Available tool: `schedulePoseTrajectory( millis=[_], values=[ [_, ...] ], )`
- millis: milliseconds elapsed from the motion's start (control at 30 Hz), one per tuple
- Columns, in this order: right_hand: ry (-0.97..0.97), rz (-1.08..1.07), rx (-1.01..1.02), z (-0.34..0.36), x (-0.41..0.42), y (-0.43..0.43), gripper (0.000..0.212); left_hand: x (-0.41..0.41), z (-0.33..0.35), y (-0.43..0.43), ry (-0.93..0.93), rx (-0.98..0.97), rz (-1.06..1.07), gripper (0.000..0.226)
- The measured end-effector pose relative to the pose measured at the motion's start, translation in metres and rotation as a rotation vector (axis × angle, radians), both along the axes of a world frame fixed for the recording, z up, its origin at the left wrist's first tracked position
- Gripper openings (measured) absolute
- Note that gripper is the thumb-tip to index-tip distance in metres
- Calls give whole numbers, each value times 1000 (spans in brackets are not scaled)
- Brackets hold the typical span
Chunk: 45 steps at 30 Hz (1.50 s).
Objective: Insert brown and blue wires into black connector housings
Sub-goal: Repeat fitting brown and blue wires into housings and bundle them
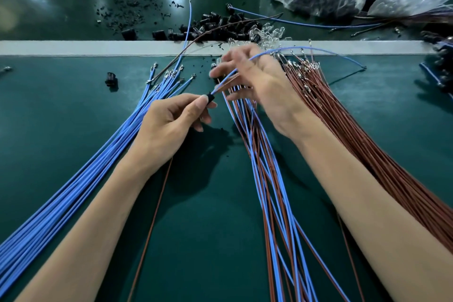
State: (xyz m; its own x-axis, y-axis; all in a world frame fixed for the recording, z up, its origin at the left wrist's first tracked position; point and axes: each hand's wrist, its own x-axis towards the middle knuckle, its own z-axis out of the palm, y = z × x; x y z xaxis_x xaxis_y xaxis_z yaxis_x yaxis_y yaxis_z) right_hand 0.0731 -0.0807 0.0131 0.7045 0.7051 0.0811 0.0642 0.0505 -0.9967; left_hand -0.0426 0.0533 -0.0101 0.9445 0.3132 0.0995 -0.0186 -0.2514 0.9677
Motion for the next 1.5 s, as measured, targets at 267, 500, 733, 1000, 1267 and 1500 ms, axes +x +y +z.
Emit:
schedulePoseTrajectory(
  millis=[267,500,733,1000,1267,1500],
  values=[
    [-204,13,-291,-1,0,4,25,-2,4,-4,78,87,-74,19],
    [-97,-138,-173,12,-4,4,39,-4,6,-4,88,118,-39,19],
    [-60,-105,-242,19,5,-5,45,-4,3,-3,75,156,-39,24],
    [-145,84,-397,13,-3,-1,47,-5,3,-4,69,134,-50,16],
    [-94,-90,-248,19,3,-5,49,-6,5,-5,106,130,-33,21],
    [-56,-24,-288,28,12,-17,59,-6,5,-5,100,155,-57,21]
  ],
)
